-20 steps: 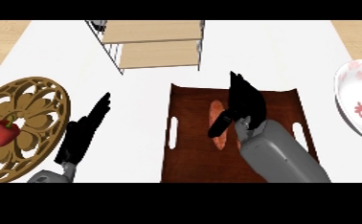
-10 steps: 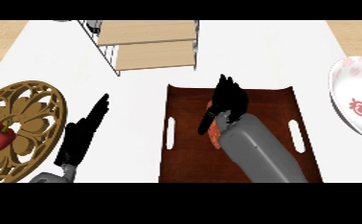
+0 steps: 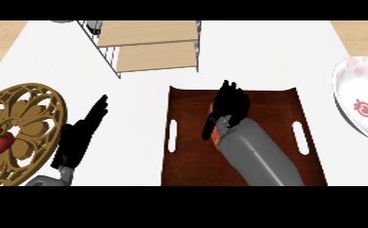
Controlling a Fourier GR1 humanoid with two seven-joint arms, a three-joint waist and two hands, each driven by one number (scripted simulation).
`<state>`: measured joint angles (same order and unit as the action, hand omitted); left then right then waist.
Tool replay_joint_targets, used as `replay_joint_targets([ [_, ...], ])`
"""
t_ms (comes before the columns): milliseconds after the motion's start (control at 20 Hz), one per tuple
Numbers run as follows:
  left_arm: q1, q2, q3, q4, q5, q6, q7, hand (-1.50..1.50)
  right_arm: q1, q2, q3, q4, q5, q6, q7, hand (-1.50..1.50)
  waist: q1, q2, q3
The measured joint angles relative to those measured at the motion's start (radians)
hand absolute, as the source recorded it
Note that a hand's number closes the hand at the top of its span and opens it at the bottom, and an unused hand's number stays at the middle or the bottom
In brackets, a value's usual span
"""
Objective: Pick the sweet potato from the tray and place it in the tiered shelf
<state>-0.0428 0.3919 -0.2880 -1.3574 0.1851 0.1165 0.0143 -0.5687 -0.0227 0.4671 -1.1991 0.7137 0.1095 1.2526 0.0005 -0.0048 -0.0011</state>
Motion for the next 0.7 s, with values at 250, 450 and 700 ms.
replay_joint_targets([
  [250, 0.001, -0.011, 0.0, 0.007, -0.015, 0.002, -0.004, 0.0, 0.009, 0.003, 0.003, 0.015, 0.005, 0.009, -0.001, -1.5, 0.001, 0.0, 0.0],
  [450, 0.003, -0.017, 0.005, 0.006, -0.02, -0.002, -0.004, 0.0, 0.011, 0.004, -0.009, 0.032, 0.014, 0.016, -0.007, -1.5, 0.002, 0.001, 0.001],
  [700, -0.013, -0.022, 0.015, 0.005, -0.029, -0.004, 0.017, 0.0, 0.04, 0.003, -0.02, 0.036, 0.032, 0.021, -0.024, -1.5, 0.0, 0.002, 0.001],
])
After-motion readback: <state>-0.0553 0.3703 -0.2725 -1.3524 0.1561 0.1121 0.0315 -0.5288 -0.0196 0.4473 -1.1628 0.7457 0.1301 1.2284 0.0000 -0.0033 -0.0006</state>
